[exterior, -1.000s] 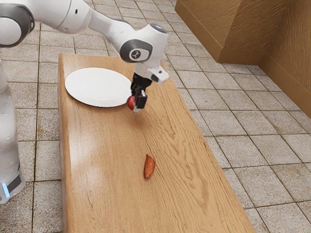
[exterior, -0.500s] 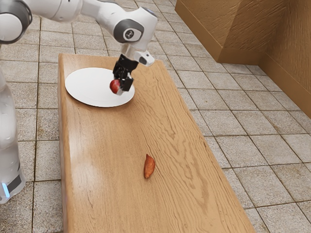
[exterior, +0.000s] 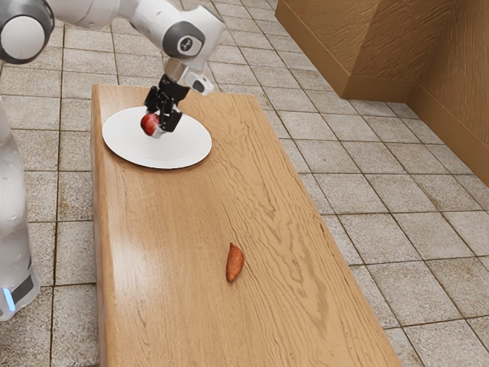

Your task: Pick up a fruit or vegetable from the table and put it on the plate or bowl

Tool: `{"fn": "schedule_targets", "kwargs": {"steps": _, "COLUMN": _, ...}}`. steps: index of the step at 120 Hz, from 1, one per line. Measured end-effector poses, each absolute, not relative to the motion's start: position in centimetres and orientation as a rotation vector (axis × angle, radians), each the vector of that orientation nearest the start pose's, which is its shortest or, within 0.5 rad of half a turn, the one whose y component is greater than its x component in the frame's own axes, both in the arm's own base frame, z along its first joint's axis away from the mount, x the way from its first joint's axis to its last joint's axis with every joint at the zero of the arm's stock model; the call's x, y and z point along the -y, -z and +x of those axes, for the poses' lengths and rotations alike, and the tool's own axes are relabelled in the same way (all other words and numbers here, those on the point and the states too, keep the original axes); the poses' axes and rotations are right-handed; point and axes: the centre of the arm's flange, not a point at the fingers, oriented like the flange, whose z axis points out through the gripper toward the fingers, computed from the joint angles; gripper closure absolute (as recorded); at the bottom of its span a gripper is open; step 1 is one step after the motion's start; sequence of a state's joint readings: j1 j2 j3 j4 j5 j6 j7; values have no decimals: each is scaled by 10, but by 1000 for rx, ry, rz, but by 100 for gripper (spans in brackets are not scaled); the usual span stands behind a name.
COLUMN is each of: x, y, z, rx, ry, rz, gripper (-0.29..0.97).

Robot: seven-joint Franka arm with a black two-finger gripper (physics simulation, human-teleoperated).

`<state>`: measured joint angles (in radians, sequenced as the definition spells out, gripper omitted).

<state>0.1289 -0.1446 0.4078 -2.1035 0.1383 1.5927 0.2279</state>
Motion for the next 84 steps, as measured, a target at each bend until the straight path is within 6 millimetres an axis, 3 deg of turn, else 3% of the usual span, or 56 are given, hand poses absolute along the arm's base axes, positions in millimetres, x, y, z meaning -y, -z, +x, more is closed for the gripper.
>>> {"fn": "schedule_targets", "kwargs": {"steps": 45, "x": -280, "y": -437, "z": 399, "rx": 465, "ry": -508, "rz": -3102, "gripper": 32}}
{"fn": "schedule_targets", "kwargs": {"steps": 62, "x": -281, "y": -435, "z": 403, "rx": 456, "ry": -471, "rz": -3104, "gripper": 12}}
{"fn": "schedule_targets", "kwargs": {"steps": 84, "x": -280, "y": -442, "z": 409, "rx": 463, "ry": -411, "rz": -3132, "gripper": 3}}
